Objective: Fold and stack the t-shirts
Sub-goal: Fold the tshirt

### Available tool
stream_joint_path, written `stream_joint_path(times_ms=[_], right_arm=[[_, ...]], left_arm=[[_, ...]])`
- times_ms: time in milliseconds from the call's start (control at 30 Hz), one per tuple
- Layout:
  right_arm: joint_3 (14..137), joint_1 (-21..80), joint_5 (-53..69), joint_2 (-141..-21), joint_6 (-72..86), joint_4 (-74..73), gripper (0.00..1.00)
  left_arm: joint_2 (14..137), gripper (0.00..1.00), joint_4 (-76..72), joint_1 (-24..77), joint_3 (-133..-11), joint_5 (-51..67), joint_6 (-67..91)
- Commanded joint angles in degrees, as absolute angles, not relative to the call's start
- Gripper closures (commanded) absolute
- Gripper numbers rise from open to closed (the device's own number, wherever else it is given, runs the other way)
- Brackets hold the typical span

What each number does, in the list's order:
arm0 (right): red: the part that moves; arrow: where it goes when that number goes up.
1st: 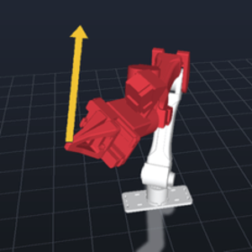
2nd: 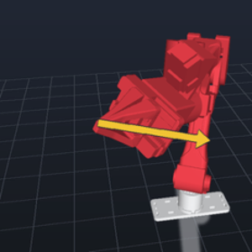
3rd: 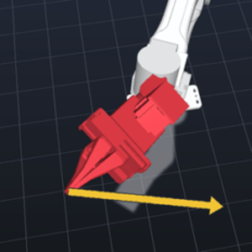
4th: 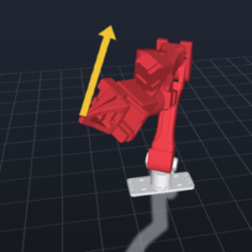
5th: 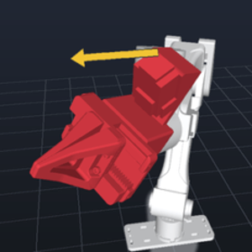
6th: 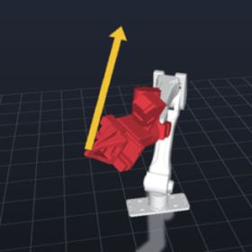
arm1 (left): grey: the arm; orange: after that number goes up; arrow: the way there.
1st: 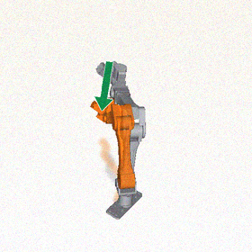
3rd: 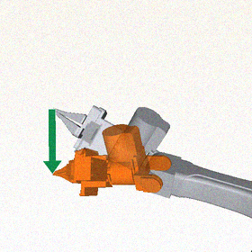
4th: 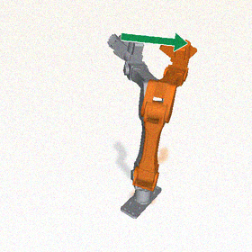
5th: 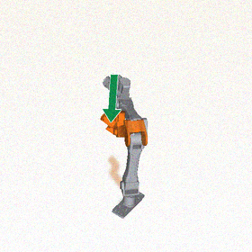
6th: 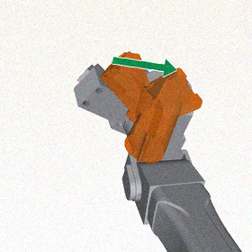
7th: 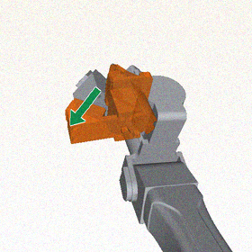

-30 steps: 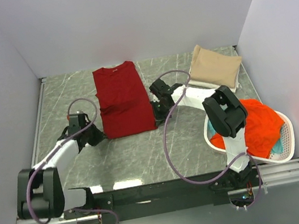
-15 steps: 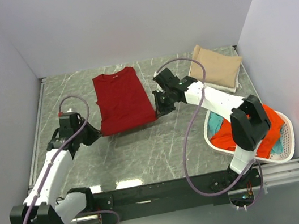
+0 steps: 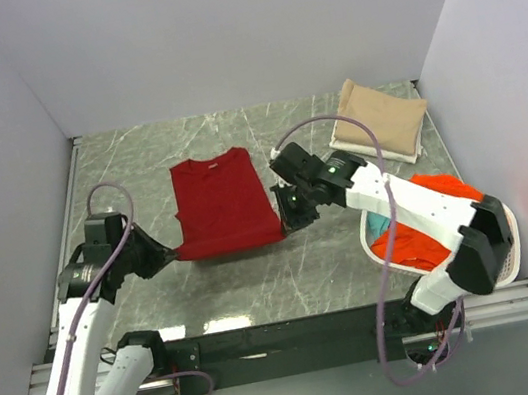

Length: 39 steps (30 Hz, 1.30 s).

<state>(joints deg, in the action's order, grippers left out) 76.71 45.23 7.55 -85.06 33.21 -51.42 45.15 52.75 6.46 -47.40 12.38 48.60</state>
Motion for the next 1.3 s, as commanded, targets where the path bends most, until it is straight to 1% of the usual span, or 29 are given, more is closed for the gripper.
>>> stream_joint_path(times_ms=[0, 100, 233, 533, 833, 1033, 1267], right_arm=[[78.83, 47.28, 4.75, -79.90, 38.31, -59.49, 1.00], [80.15, 48.16, 4.92, -77.87, 40.51, -61.70, 1.00], [82.26, 47.81, 2.12, -78.04, 40.78, -61.44, 1.00], [84.72, 40.17, 1.05, -85.16, 35.95, -54.94, 1.00], [93.77, 35.69, 0.09, -95.88, 29.89, -51.51, 1.00], [101.41, 33.75, 0.09, -103.88, 27.69, -50.10, 1.00], [115.11, 32.52, -1.84, -114.25, 25.58, -50.54, 1.00]], left_arm=[[42.19, 1.00, 61.95, 6.42, -51.94, 15.55, 50.97], [40.87, 1.00, 63.72, 6.42, -53.43, 16.96, 52.56], [43.67, 1.00, 61.53, 6.33, -54.75, 16.61, 52.03], [52.89, 1.00, 49.94, 6.33, -51.86, 17.40, 49.75], [63.53, 1.00, 40.00, 6.33, -52.73, 16.61, 49.04], [70.82, 1.00, 34.37, 5.71, -55.54, 15.38, 47.73], [78.39, 1.00, 30.59, 3.61, -58.80, 14.50, 45.88]])
